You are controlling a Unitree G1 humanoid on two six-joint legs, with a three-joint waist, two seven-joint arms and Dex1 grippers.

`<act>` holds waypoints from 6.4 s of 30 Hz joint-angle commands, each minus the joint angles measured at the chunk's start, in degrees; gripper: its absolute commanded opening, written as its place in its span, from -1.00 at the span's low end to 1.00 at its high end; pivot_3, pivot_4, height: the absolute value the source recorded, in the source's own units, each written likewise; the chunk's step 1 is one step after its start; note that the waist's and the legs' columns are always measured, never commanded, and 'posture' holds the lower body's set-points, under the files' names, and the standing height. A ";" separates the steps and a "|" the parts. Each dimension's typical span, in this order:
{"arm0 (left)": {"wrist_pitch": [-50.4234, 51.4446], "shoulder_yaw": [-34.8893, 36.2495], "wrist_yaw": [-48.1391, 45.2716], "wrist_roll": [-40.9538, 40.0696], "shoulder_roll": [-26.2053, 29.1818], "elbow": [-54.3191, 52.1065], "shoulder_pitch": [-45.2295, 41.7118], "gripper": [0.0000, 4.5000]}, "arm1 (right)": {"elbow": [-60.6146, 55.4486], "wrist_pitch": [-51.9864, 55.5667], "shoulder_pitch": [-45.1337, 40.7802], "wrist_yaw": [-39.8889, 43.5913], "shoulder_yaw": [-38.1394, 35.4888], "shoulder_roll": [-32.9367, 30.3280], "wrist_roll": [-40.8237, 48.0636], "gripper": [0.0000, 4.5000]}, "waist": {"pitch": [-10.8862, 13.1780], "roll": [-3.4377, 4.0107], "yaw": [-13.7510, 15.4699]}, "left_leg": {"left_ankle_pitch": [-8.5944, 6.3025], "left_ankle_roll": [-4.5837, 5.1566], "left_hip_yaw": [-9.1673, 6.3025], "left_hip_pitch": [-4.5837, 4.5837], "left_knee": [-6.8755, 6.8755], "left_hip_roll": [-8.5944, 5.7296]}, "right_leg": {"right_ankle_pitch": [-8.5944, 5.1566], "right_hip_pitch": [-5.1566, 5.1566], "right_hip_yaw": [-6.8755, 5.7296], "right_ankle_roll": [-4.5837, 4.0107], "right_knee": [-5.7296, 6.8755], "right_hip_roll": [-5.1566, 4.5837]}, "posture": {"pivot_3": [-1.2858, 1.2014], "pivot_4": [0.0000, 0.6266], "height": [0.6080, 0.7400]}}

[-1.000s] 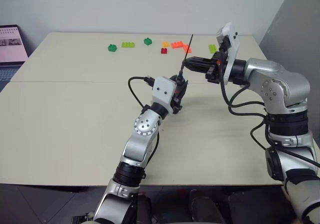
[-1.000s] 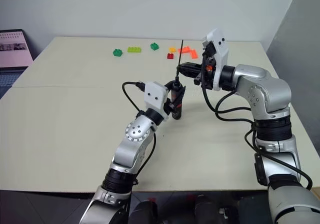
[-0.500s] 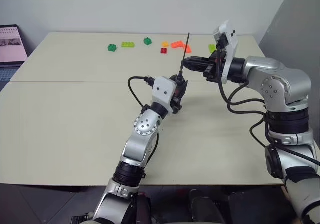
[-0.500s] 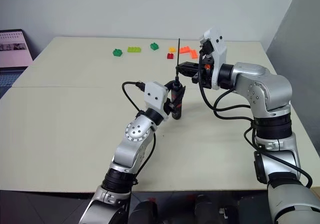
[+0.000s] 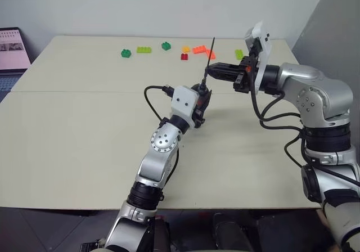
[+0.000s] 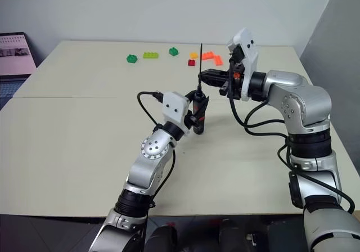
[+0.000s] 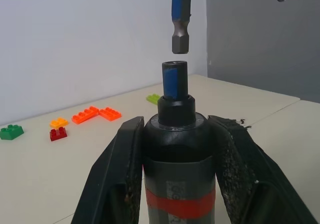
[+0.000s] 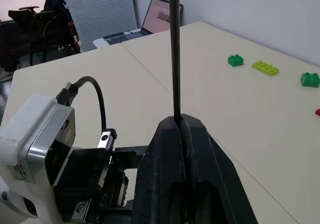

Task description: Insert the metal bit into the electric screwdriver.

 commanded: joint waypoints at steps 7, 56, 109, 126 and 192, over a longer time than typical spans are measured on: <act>-1.62 0.22 -0.10 0.40 0.11 -0.94 -0.74 -0.27 | -1.72 0.21 -1.84 -2.62 -0.65 0.08 -0.30 -1.00 | 0.00 0.00 0.00 | 0.00 0.00 0.00 -0.01 -0.02 0.00 | 0.00 0.00 0.00 0.00 -0.01 0.00 | 0.03 -0.52 1.00; -1.52 0.34 -0.15 0.44 0.13 -1.01 -0.60 -0.27 | -0.29 1.52 -3.64 -1.32 -1.66 -1.51 0.56 -1.00 | 0.00 0.00 0.00 | 0.00 0.00 0.00 -0.03 -0.06 0.00 | 0.00 -0.02 0.00 0.00 -0.07 0.00 | 0.03 -0.52 1.00; -1.53 0.24 -0.44 0.44 0.39 -0.99 -0.68 -0.27 | -1.10 0.80 -2.33 -0.03 0.22 -0.85 -0.05 -1.00 | 0.00 0.00 0.02 | 0.00 0.00 0.00 -0.03 -0.06 0.00 | 0.00 -0.02 0.00 0.00 -0.07 0.00 | 0.03 -0.52 1.00; -1.58 0.17 -0.50 0.43 0.40 -1.09 -0.52 -0.27 | -0.42 -0.95 -1.34 0.83 1.73 -1.16 -1.79 -1.00 | 0.00 0.01 0.02 | 0.00 0.00 0.00 -0.03 -0.06 0.00 | 0.00 -0.02 0.00 0.00 -0.06 0.00 | 0.03 -0.52 1.00; -2.26 1.04 -1.32 -0.04 0.78 0.60 -1.35 -0.27 | 7.35 0.90 -5.01 8.76 4.95 -1.23 -4.75 -0.91 | 0.00 0.01 0.01 | 0.00 0.00 0.00 0.06 0.05 0.00 | 0.00 0.06 0.00 0.00 0.06 0.00 | 0.03 -0.52 1.00</act>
